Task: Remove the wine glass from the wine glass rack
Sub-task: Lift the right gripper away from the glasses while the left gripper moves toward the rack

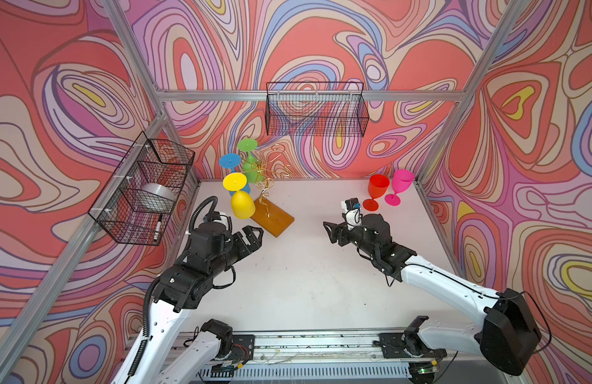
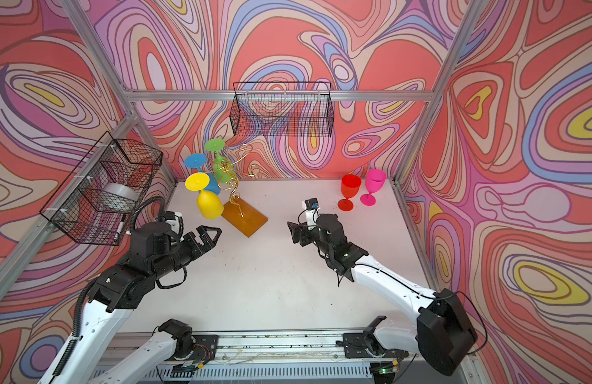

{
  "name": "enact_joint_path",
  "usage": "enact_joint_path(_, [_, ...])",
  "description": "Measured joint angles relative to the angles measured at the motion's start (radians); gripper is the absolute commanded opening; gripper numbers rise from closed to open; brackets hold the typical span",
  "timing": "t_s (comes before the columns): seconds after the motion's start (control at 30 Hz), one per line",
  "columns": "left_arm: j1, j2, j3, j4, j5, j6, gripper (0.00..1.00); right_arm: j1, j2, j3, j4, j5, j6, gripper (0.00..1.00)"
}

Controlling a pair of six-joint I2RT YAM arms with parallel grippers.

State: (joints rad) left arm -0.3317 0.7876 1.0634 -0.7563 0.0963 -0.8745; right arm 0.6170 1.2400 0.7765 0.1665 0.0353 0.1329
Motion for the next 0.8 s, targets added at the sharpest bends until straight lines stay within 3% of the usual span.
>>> enact_joint_path(0.37, [0.116,0.024,0.096,0.031,0.051,-0.088,0.95,0.013,-0.032,-0.171,0.297,-0.078,-0.066,0.85])
enact_joint_path(0.8, [0.317,0.078,0.175,0.030,0.173,-0.137,0.95,0.071,-0.049,-0.232,0.457,-0.146,-0.141,0.85])
